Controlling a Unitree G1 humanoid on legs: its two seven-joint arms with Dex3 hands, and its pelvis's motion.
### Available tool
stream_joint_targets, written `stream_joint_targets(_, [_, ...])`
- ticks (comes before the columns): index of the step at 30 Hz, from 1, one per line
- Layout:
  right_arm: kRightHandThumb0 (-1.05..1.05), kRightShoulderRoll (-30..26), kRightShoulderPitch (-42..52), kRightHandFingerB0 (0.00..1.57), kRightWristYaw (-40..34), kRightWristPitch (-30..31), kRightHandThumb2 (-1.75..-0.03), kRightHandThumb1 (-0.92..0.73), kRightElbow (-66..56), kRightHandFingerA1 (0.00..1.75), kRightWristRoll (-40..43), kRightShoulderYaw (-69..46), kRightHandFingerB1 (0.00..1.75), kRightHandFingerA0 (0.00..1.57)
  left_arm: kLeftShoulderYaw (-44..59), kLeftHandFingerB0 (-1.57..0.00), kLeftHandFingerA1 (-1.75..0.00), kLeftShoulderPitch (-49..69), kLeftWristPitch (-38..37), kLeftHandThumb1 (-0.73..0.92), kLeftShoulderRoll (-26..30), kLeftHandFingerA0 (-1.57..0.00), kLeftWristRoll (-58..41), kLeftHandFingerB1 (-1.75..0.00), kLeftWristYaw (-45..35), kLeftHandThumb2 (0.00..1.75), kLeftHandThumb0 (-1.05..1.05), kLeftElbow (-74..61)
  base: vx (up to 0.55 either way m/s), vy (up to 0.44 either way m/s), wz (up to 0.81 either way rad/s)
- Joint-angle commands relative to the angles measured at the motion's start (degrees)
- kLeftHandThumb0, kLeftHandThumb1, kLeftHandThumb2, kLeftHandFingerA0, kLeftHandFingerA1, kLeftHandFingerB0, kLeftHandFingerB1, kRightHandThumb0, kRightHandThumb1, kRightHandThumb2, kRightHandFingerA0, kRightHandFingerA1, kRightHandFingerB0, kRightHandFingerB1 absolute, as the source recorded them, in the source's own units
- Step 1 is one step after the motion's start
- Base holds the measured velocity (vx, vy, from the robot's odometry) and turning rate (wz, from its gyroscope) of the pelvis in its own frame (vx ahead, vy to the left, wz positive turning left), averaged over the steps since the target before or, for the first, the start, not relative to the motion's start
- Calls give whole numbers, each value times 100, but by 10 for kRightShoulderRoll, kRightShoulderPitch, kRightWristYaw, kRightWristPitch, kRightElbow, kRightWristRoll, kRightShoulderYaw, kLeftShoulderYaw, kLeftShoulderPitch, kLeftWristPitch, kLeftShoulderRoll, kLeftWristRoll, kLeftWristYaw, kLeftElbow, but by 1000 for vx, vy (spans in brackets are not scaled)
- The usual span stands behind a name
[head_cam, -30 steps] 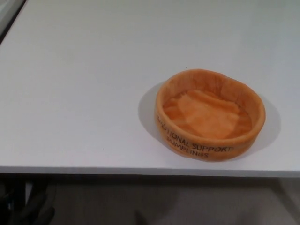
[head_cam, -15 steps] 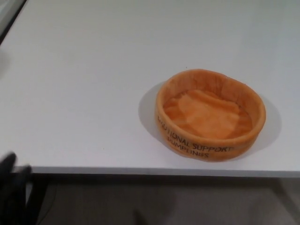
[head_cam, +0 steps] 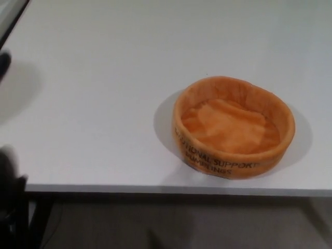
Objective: A soft plate is kept in the center of the table close to the robot and the robot uses its left hand to pick up the plate, turns it upside down and places it back on the table
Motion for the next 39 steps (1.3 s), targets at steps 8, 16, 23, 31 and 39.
stream_joint_targets(8, [-86, -12, 0, 0, -8, 14, -113, -78, -17, 45, -9, -2, 19, 8, -56, -28, -34, -202, 112, 87, 45, -29, 140, -31, 37, 67, -96, 54, 0, 0, 0])
stream_joint_targets(16, [-86, -12, -6, 0, -8, 14, -113, -78, -10, 45, -11, -2, 20, 10, -106, -23, -38, -292, 149, 79, 55, -24, 217, -30, 42, 75, -100, 75, 0, 0, 0])
stream_joint_targets(23, [-78, -8, 2, 0, -6, 18, -111, -73, -15, 47, -4, -4, 26, 12, -174, -24, -41, -338, 157, 86, 54, -20, 294, -29, 46, 67, -94, 120, 0, 0, 0])
stream_joint_targets(31, [-86, -14, -4, 0, -6, 27, -112, -77, -17, 46, -2, -6, 20, 13, -240, -21, -38, -387, 170, 86, 77, -20, 384, -28, 42, 67, -97, 197, 0, 0, 0])
stream_joint_targets(39, [-75, -16, -1, 0, -8, 29, -111, -71, -26, 46, -7, -7, 28, 10, -316, -23, -37, -438, 178, 85, 93, -22, 461, -28, 34, 67, -103, 285, 0, 0, 0])
